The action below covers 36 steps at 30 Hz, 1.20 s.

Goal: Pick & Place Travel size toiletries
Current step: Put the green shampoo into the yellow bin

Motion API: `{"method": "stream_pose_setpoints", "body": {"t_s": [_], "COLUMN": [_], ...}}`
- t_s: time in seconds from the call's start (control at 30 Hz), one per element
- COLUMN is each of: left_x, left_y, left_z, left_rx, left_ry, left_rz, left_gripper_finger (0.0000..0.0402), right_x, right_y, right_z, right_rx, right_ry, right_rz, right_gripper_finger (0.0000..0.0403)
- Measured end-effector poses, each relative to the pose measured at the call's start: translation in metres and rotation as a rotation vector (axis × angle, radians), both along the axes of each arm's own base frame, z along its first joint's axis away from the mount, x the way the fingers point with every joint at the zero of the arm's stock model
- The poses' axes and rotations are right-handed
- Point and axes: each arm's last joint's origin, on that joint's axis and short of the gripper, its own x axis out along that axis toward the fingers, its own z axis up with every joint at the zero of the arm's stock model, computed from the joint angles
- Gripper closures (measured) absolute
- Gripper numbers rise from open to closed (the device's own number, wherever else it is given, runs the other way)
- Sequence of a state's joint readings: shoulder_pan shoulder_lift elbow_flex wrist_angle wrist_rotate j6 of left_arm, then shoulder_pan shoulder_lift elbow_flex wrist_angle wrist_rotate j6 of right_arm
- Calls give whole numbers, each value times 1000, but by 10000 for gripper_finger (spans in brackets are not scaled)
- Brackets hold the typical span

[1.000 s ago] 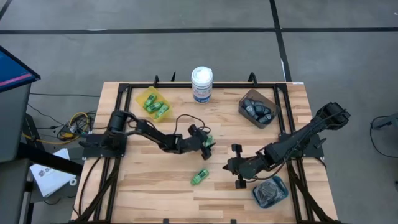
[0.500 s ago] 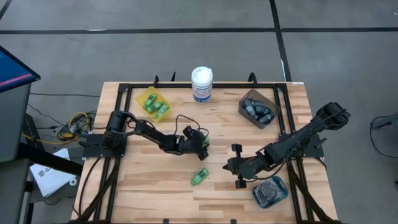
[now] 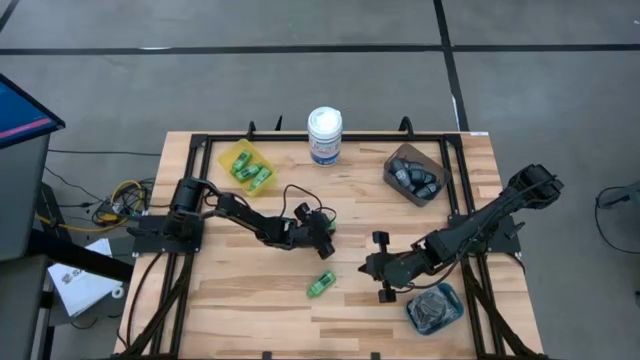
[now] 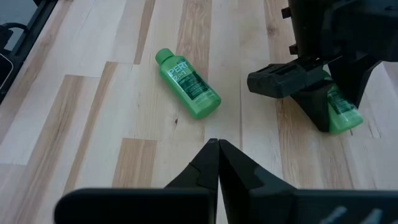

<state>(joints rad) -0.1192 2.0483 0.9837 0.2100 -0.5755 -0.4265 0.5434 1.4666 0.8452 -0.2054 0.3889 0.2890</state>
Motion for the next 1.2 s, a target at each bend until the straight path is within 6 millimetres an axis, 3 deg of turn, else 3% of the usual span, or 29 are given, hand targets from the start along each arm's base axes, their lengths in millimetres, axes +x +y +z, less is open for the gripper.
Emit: {"method": "stream_pose_setpoints", "body": {"t_s": [0.17,0.27,0.37,0.57,0.77,1.0,1.2], "left_x": [-1,-3,-8,-27,-80,-162,-198], "left_y": [-1,-1,1,17,48,94,121], "left_z": [1,9,23,71,103,103,94], "left_rx": [5,22,53,231,350,329,240], "left_ry": [3,17,38,76,38,-23,-151], "left_rz": [-6,-23,-43,54,223,478,562], "left_gripper_finger": [240,244,233,234,237,231,230], "right_x": [0,0,0,0,0,0,0], "right_y": [0,0,0,0,0,0,0], "right_z": [0,0,0,0,0,0,0], "right_rx": [0,0,0,0,0,-1,1], "right_ry": [0,0,0,0,0,1,-2], "right_rz": [0,0,0,0,0,-1,-1], "right_gripper_finger": [402,402,402,402,402,402,402]}}
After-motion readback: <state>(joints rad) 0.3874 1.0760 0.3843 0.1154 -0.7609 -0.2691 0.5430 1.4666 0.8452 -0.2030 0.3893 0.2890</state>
